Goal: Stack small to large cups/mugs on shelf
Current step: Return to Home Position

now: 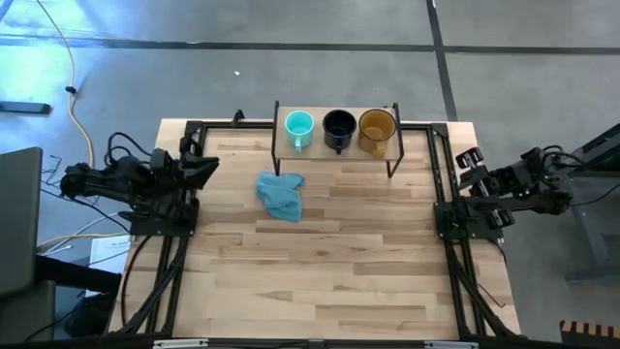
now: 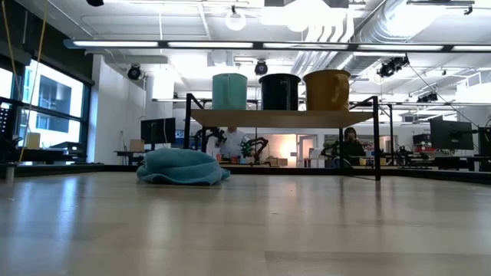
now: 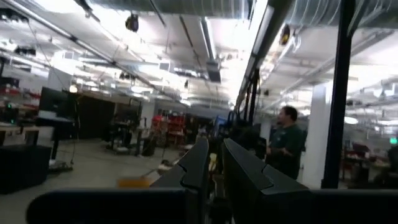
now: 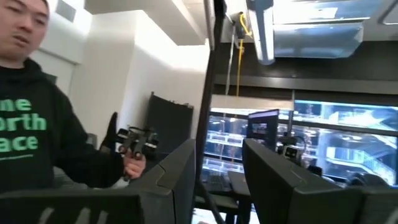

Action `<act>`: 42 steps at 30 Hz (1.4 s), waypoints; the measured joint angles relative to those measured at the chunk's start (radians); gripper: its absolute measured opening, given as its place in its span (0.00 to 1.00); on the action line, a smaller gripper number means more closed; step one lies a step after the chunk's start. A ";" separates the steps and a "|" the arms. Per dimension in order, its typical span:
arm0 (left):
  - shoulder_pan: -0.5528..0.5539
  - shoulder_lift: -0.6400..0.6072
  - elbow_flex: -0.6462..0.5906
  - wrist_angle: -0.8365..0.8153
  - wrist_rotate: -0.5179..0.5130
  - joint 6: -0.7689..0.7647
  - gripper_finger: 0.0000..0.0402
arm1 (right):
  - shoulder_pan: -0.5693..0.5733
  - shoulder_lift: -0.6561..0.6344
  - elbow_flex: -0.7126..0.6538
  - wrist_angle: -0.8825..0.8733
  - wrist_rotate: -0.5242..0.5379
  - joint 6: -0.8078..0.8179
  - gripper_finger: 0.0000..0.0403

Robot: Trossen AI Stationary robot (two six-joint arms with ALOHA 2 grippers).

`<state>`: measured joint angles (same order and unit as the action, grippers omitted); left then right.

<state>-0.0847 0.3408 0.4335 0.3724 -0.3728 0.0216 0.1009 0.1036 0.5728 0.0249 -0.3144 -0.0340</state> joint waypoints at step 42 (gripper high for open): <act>-0.001 -0.195 -0.202 -0.136 0.093 -0.371 0.09 | -0.126 0.000 -0.458 0.595 -0.013 0.350 0.27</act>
<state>-0.0853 0.1463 0.2314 0.2367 -0.2794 -0.3491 -0.0254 0.1040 0.1150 0.6203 -0.3273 0.3164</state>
